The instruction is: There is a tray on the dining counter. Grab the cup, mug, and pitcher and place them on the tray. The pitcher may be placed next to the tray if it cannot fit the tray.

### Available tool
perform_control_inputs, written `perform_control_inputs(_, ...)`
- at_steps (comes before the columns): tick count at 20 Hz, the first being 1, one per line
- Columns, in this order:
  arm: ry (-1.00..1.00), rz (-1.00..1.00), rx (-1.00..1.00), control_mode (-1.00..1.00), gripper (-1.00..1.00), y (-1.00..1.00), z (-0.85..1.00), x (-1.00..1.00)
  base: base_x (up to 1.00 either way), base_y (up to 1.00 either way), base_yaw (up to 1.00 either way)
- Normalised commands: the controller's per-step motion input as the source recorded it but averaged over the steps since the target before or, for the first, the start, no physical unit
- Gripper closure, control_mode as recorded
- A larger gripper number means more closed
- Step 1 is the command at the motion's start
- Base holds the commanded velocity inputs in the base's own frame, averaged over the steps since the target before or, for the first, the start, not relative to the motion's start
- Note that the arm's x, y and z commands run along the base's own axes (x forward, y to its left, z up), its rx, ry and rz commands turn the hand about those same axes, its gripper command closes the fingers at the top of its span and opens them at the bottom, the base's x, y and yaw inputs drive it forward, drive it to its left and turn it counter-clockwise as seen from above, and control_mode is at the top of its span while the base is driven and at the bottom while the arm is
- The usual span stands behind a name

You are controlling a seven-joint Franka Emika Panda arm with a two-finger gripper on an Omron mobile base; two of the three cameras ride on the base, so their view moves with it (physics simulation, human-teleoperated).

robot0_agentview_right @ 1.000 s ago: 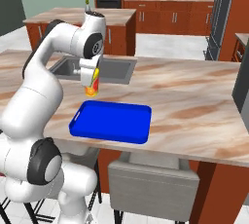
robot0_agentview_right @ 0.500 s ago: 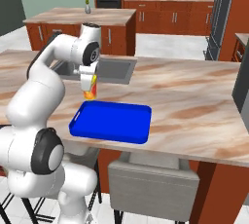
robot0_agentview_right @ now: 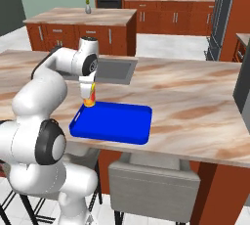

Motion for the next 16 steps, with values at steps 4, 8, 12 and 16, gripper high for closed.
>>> perform_control_inputs(4,0.01,0.02,0.0,-1.0,1.0,0.1,-0.32,0.38,0.0,0.0,0.0)
perform_control_inputs(8,0.0,0.01,0.0,-1.0,1.0,0.02,-0.23,0.49,0.0,0.0,0.0)
perform_control_inputs(12,0.01,0.0,0.0,-1.0,1.0,0.04,-0.16,0.52,0.0,0.0,0.0)
perform_control_inputs(16,0.05,0.01,0.0,-1.0,1.0,0.06,-0.14,0.43,0.0,0.0,0.0)
